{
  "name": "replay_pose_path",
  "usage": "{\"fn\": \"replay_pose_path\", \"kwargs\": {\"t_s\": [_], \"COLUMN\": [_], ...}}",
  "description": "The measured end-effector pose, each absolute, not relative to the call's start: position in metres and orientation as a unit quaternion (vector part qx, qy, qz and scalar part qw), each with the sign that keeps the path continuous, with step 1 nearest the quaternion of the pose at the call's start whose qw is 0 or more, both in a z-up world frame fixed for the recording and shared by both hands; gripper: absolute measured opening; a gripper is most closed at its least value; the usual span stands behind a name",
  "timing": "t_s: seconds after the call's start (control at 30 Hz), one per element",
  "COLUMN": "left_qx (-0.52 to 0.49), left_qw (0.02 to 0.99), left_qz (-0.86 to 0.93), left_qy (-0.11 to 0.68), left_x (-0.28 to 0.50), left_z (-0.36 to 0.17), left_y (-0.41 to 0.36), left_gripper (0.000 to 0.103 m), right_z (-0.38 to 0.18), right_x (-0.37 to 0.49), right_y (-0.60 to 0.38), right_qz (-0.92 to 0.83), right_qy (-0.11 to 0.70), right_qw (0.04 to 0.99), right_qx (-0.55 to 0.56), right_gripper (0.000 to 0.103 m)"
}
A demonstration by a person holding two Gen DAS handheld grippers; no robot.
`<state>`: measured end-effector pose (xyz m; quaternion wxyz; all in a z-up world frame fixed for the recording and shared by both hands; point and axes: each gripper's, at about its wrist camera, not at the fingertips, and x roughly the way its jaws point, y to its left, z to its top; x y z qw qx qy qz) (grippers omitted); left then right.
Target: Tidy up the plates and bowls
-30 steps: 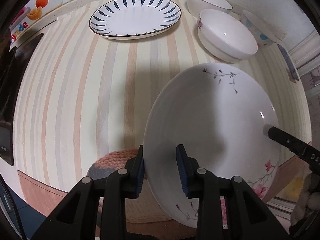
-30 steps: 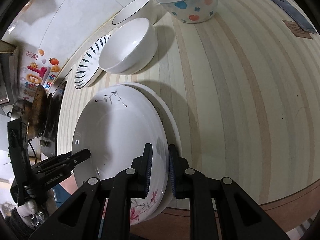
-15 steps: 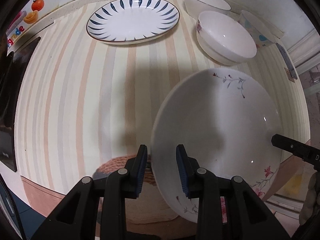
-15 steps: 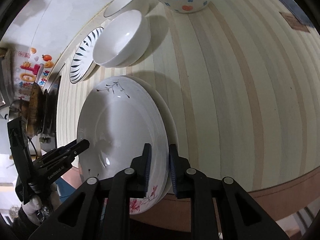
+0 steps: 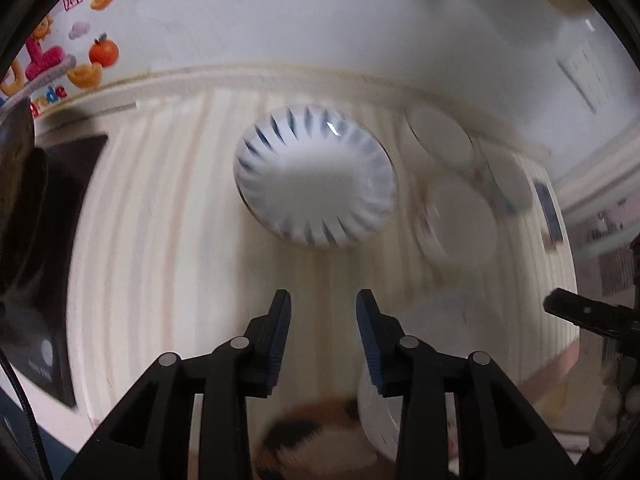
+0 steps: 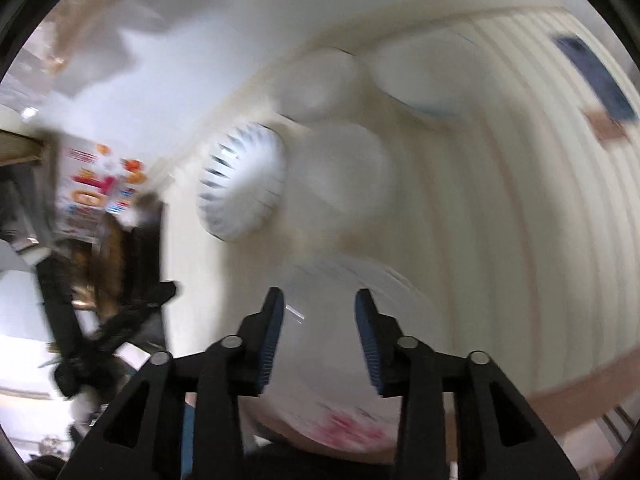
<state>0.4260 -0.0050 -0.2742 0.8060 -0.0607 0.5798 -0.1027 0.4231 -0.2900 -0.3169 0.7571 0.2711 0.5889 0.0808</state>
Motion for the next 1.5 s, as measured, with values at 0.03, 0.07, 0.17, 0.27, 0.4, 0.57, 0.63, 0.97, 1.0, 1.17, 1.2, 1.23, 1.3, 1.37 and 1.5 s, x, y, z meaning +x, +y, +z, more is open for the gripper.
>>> {"fn": "replay_pose_path", "kwargs": {"t_s": [0.03, 0.07, 0.17, 0.27, 0.4, 0.57, 0.63, 0.97, 1.0, 1.17, 1.2, 1.23, 1.3, 1.37, 1.5], "left_qx": [-0.062, -0.069, -0.081, -0.093, -0.101, -0.104, -0.102, -0.084, -0.08, -0.069, -0.07, -0.071, -0.071, -0.07, -0.073], "left_qw": [0.808, 0.81, 0.805, 0.789, 0.767, 0.759, 0.757, 0.778, 0.78, 0.793, 0.794, 0.795, 0.799, 0.802, 0.806], "left_qz": [-0.097, -0.093, -0.078, -0.067, -0.064, -0.079, -0.088, -0.08, -0.081, -0.082, -0.083, -0.083, -0.084, -0.083, -0.083], "left_qy": [0.578, 0.575, 0.583, 0.603, 0.63, 0.637, 0.639, 0.617, 0.615, 0.6, 0.598, 0.597, 0.592, 0.587, 0.582], "left_x": [0.437, 0.453, 0.491, 0.521, 0.543, 0.552, 0.553, 0.55, 0.549, 0.549, 0.548, 0.546, 0.542, 0.537, 0.524], "left_z": [-0.275, -0.277, -0.295, -0.322, -0.358, -0.372, -0.376, -0.377, -0.375, -0.358, -0.354, -0.35, -0.342, -0.332, -0.314], "left_y": [0.003, 0.012, 0.03, 0.04, 0.043, 0.036, 0.032, 0.033, 0.033, 0.036, 0.037, 0.04, 0.041, 0.043, 0.04], "left_gripper": [0.032, 0.032, 0.032, 0.032, 0.031, 0.031, 0.031, 0.017, 0.017, 0.017, 0.017, 0.017, 0.017, 0.017, 0.017], "right_z": [-0.313, -0.31, -0.316, -0.343, -0.373, -0.402, -0.412, -0.426, -0.426, -0.419, -0.417, -0.413, -0.406, -0.399, -0.381], "right_x": [0.438, 0.453, 0.509, 0.566, 0.61, 0.629, 0.63, 0.63, 0.63, 0.624, 0.623, 0.621, 0.617, 0.613, 0.599], "right_y": [-0.282, -0.273, -0.242, -0.221, -0.209, -0.205, -0.201, -0.191, -0.19, -0.186, -0.186, -0.187, -0.19, -0.191, -0.195], "right_qz": [0.087, 0.09, 0.091, 0.084, 0.068, 0.054, 0.048, 0.043, 0.042, 0.046, 0.047, 0.048, 0.051, 0.055, 0.065], "right_qy": [0.586, 0.584, 0.594, 0.621, 0.646, 0.669, 0.677, 0.667, 0.667, 0.66, 0.658, 0.655, 0.652, 0.648, 0.64], "right_qw": [0.759, 0.761, 0.762, 0.748, 0.738, 0.727, 0.722, 0.737, 0.738, 0.745, 0.746, 0.748, 0.751, 0.753, 0.758], "right_qx": [0.272, 0.269, 0.242, 0.217, 0.18, 0.147, 0.135, 0.096, 0.096, 0.089, 0.088, 0.089, 0.094, 0.099, 0.105], "right_gripper": [0.045, 0.045, 0.045, 0.045, 0.045, 0.042, 0.032, 0.016, 0.016, 0.016, 0.016, 0.016, 0.016, 0.016, 0.016]}}
